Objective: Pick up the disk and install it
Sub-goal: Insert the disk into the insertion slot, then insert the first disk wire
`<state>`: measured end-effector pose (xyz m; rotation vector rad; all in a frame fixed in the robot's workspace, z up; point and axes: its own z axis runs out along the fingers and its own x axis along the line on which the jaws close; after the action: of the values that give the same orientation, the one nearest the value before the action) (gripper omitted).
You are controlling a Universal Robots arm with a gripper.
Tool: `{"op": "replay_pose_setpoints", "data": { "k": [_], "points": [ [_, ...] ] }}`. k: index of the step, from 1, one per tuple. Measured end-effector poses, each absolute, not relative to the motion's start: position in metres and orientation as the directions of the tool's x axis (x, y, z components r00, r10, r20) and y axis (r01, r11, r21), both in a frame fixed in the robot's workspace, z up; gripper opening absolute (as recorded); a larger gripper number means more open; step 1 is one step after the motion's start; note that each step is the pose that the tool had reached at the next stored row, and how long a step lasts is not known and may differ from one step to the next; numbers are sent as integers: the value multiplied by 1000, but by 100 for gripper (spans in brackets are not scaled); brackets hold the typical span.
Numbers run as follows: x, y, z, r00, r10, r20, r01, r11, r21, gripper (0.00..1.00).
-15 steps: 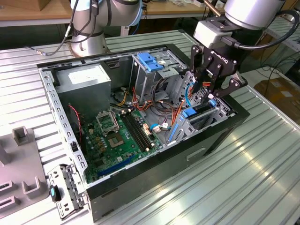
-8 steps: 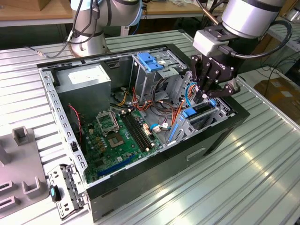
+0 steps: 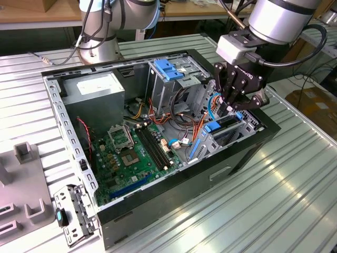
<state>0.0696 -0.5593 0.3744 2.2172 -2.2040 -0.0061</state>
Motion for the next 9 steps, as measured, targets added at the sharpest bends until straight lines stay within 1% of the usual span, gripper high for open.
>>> {"op": "replay_pose_setpoints", "data": {
  "k": [9],
  "points": [
    [74, -559, 374, 6, -1000, 9, -1000, -6, 14, 11]
  ]
}}
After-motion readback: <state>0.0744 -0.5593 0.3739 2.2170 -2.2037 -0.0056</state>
